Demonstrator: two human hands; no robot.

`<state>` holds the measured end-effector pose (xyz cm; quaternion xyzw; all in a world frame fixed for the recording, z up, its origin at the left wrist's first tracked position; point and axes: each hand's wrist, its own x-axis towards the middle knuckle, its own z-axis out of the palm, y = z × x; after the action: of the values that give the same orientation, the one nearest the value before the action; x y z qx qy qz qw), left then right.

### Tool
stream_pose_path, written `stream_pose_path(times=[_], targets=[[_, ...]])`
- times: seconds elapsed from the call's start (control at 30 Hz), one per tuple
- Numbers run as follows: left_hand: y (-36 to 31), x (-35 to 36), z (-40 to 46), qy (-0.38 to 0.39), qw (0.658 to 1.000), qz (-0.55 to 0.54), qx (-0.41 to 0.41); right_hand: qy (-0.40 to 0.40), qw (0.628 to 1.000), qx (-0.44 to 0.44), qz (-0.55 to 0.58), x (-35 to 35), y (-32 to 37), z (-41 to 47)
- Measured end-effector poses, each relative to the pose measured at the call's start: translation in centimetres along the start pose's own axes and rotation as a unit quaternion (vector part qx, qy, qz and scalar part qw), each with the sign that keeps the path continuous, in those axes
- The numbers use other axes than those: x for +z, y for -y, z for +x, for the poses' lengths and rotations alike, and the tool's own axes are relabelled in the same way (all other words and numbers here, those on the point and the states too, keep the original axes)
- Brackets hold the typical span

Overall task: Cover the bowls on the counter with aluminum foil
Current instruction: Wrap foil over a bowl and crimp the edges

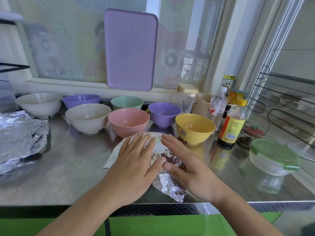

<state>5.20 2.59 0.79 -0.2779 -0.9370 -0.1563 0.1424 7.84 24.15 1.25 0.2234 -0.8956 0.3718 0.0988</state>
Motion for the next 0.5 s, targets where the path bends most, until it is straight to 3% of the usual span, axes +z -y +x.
stream_pose_path(times=[0.3,0.5], targets=[[1.5,-0.1,-0.6,0.049,0.999,0.011,0.006,0.083,0.994,-0.004,-0.069,-1.1,-0.4,-0.3],[1.4,-0.1,-0.3,0.053,0.997,0.052,0.015,0.060,0.988,-0.042,-0.134,-0.6,-1.2,-0.2]])
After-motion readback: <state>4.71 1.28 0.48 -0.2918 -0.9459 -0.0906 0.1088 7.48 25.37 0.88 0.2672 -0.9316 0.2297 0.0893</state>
